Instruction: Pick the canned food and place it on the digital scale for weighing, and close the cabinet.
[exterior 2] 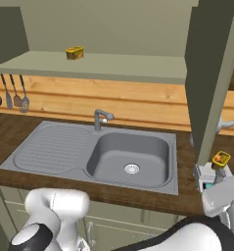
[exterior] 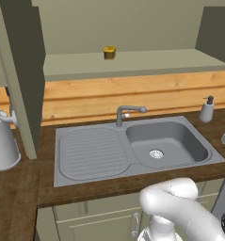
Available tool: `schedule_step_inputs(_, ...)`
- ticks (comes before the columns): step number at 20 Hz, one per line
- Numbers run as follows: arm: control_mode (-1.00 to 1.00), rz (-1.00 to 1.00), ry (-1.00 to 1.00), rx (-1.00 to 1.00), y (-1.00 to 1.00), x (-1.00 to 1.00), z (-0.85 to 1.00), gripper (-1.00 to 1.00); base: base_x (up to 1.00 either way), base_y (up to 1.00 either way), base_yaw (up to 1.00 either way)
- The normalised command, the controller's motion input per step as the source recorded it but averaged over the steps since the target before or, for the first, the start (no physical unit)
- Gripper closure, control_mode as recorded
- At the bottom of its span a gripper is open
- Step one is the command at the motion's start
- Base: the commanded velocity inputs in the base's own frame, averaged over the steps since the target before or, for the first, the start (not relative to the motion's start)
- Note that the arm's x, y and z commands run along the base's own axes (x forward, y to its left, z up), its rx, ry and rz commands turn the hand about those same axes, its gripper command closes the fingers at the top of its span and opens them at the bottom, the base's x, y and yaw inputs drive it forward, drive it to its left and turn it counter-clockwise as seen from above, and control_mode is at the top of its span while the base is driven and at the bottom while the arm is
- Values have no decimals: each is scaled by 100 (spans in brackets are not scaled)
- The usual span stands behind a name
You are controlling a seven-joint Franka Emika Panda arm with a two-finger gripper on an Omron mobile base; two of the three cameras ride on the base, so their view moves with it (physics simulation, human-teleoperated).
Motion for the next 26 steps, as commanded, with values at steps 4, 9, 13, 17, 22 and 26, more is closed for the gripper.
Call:
schedule_step_inputs(4, -100, 40, -9, 18, -43, 13, 0, -100, 0, 0, 0)
schedule_step_inputs(9, -100, 44, -16, 13, 19, 60, 0, -100, 0, 0, 0)
schedule_step_inputs(13, -100, 45, -15, 8, 53, 39, 0, -100, 0, 0, 0)
schedule_step_inputs(17, -100, 41, -17, 3, 82, 13, 0, -100, 0, 0, 0)
schedule_step_inputs(22, -100, 35, -25, 0, 75, 2, 10, -100, 0, 0, 0)
schedule_step_inputs(26, -100, 34, -38, 3, 23, 0, 68, -100, 0, 0, 0)
